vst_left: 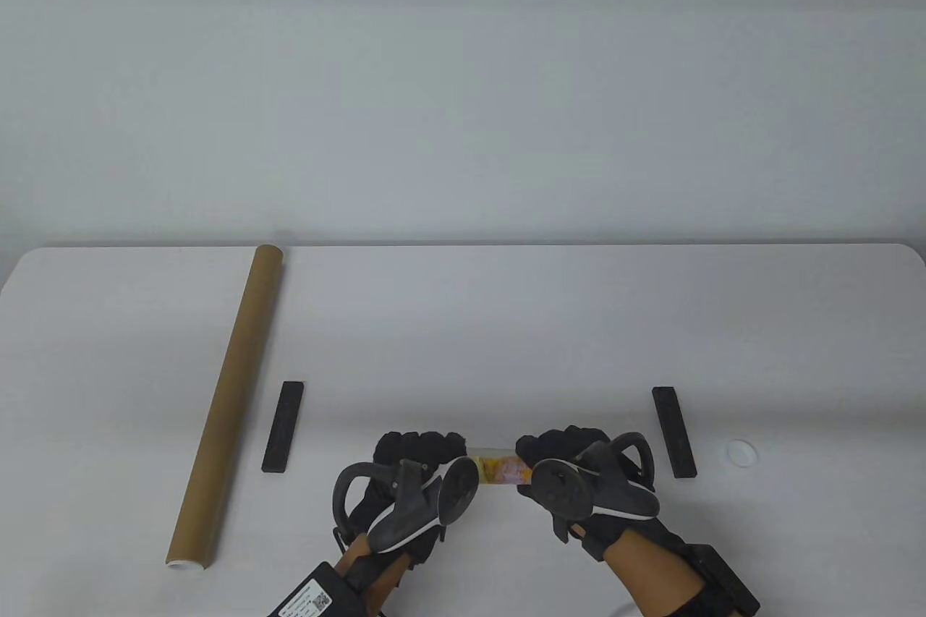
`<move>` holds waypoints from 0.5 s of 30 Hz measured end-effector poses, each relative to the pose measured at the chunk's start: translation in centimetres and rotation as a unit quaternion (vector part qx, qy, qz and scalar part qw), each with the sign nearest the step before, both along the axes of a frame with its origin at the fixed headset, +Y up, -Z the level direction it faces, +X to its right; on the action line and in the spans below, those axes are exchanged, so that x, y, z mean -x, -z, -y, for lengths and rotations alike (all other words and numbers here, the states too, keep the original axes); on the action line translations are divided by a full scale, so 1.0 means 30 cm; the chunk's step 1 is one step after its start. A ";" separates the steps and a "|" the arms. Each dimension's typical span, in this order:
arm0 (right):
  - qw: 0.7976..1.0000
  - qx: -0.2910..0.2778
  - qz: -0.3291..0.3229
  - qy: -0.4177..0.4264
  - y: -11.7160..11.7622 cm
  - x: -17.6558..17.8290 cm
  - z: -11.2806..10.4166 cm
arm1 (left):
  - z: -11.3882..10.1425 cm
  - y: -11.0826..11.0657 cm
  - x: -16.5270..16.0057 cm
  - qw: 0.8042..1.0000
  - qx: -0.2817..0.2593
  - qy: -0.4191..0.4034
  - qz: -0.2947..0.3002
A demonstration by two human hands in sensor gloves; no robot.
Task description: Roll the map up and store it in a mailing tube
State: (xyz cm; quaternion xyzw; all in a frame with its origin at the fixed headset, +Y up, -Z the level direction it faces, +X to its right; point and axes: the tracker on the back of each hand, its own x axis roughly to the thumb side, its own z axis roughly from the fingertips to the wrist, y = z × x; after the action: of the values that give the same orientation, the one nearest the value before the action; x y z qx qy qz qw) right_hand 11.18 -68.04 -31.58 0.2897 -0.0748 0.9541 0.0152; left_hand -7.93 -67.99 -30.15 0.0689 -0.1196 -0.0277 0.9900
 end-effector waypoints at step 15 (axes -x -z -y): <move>0.996 -0.080 -0.019 -0.045 -0.032 0.019 0.001 | 0.023 0.039 0.032 0.991 0.126 -0.052 -0.007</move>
State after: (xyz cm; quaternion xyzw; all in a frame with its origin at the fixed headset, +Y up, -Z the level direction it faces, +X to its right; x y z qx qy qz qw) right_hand 10.60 -68.08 -30.61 0.3108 -0.1376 0.9391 -0.0501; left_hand -8.88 -68.67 -31.32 -0.0505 -0.1118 0.0383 0.9917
